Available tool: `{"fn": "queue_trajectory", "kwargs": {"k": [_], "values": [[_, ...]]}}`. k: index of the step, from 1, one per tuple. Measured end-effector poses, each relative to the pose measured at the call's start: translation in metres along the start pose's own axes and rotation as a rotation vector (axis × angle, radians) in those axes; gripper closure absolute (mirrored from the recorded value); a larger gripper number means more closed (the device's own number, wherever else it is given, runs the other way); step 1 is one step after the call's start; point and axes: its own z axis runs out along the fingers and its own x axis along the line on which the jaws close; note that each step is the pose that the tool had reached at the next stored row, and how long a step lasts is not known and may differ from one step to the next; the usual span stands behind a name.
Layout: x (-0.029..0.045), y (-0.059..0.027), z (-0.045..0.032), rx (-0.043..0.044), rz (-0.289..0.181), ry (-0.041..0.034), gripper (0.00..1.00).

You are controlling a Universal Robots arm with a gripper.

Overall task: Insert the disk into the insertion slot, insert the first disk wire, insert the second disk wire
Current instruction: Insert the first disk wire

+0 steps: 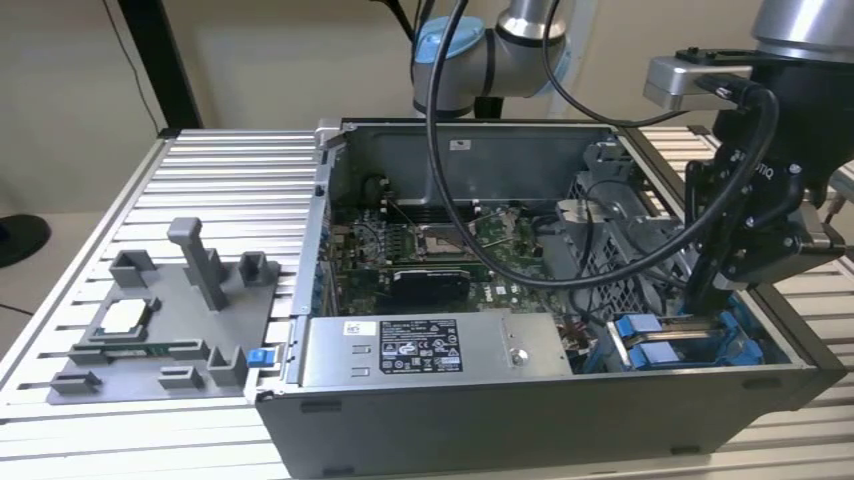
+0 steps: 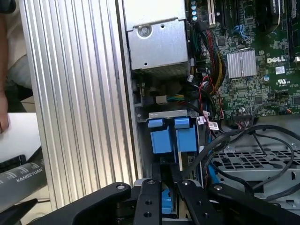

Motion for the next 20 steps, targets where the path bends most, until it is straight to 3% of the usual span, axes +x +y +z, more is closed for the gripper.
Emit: {"fn": "queue_trajectory", "kwargs": {"k": [5,10,20], "values": [[-0.0002,0.0000,0.0006,0.0000,0.000,0.0003,1.00],[-0.0004,0.0000,0.0018,0.0010,0.000,0.0075,1.00],[-0.0004,0.0000,0.0020,0.0010,0.000,0.0075,1.00]]}}
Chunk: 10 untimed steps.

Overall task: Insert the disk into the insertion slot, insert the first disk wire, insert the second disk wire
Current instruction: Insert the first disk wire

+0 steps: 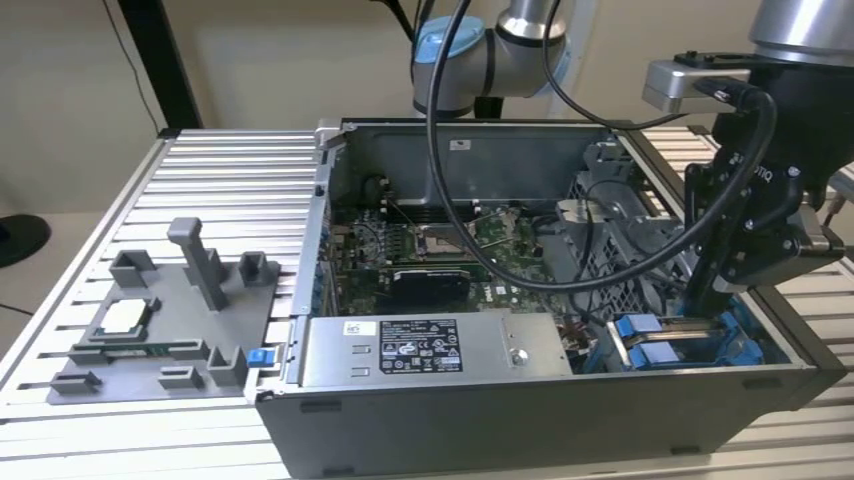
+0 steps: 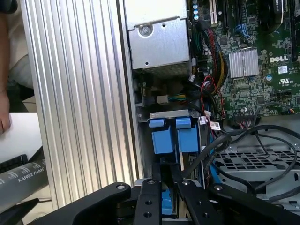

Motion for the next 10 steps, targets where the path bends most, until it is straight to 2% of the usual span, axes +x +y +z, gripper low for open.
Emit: {"fn": "queue_trajectory", "kwargs": {"k": [5,10], "values": [[-0.0003,0.0000,0.0011,0.0000,0.000,-0.0004,1.00],[-0.0016,-0.0004,0.0068,0.0026,0.001,0.0015,1.00]]}}
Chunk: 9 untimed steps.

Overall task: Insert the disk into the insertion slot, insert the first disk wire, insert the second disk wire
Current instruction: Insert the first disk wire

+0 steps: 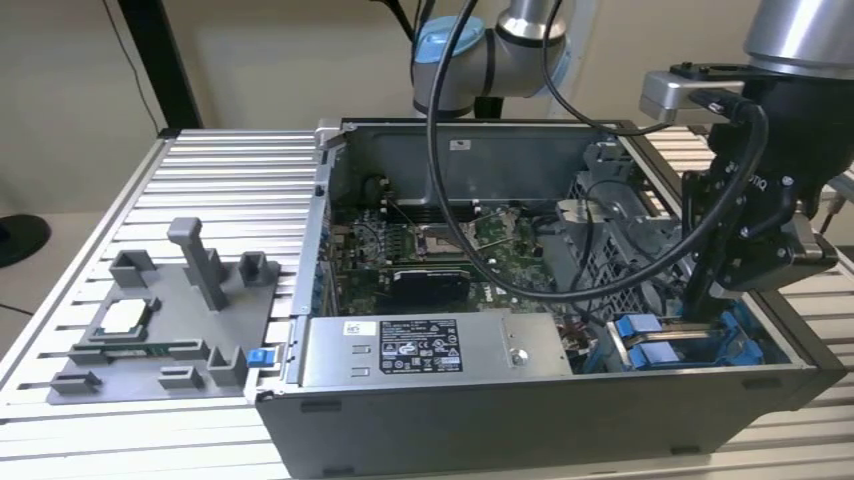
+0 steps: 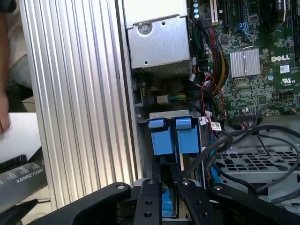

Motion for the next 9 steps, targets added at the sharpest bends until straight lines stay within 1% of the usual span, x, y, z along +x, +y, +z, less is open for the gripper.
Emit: {"fn": "queue_trajectory", "kwargs": {"k": [1,2,3,6,7,9], "values": [[-0.0001,-0.0006,0.0003,0.0033,0.001,-0.0017,1.00],[-0.0002,-0.0014,0.0004,0.0047,0.001,-0.0072,1.00],[-0.0004,-0.0023,0.0005,0.0055,0.001,-0.0157,1.00],[-0.0009,-0.0057,0.0006,0.0060,0.002,-0.0455,1.00],[-0.0012,-0.0075,0.0005,0.0051,0.002,-0.0584,1.00],[-0.0017,-0.0107,0.0006,0.0031,0.002,-0.0818,1.00]]}}
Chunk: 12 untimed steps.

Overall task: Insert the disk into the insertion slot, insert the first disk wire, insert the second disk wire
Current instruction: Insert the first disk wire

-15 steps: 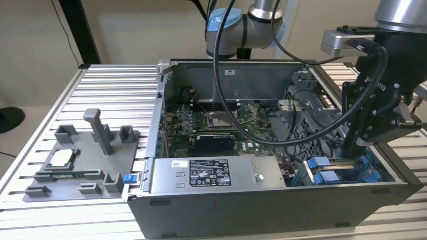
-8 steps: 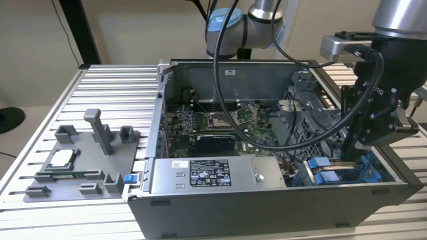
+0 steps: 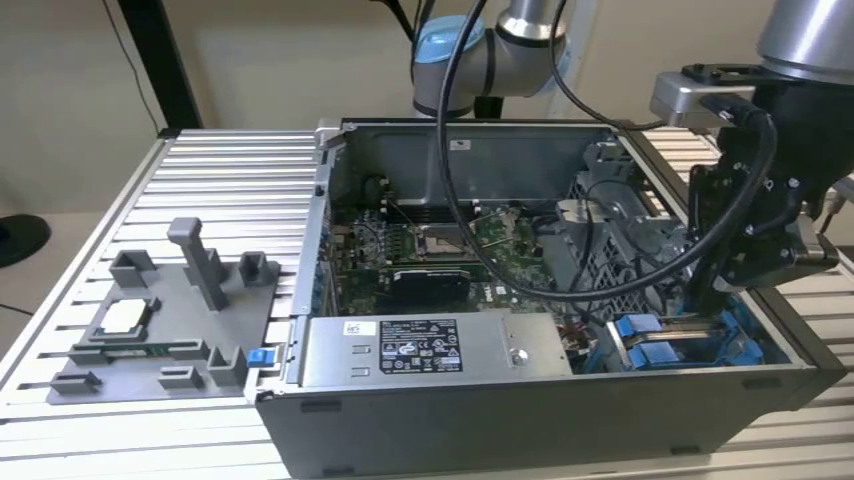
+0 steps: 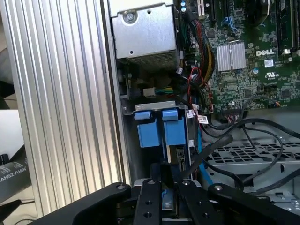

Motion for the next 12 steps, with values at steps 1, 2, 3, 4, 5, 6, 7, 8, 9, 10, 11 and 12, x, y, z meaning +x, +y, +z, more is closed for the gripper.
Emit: {"fn": "queue_trajectory", "kwargs": {"k": [1,2,3,4,5,6,7,8,9,10,11,12], "values": [[-0.0002,-0.0017,0.0000,-0.0010,0.000,-0.0115,1.00],[-0.0005,-0.0035,0.0001,-0.0023,0.000,-0.0240,1.00],[-0.0007,-0.0053,0.0001,-0.0038,0.000,-0.0366,1.00],[-0.0008,-0.0070,0.0002,-0.0054,0.000,-0.0499,1.00],[-0.0008,-0.0083,0.0003,-0.0073,0.000,-0.0646,1.00],[-0.0008,-0.0092,0.0003,-0.0092,0.000,-0.0784,1.00],[-0.0007,-0.0100,0.0005,-0.0112,0.000,-0.0928,1.00],[-0.0006,-0.0107,0.0006,-0.0133,0.000,-0.1078,1.00],[-0.0007,-0.0111,0.0006,-0.0151,0.000,-0.1208,1.00],[-0.0007,-0.0113,0.0009,-0.0163,0.000,-0.1314,1.00],[-0.0008,-0.0115,0.0011,-0.0172,0.000,-0.1386,1.00],[-0.0009,-0.0116,0.0013,-0.0174,0.000,-0.1409,1.00]]}}
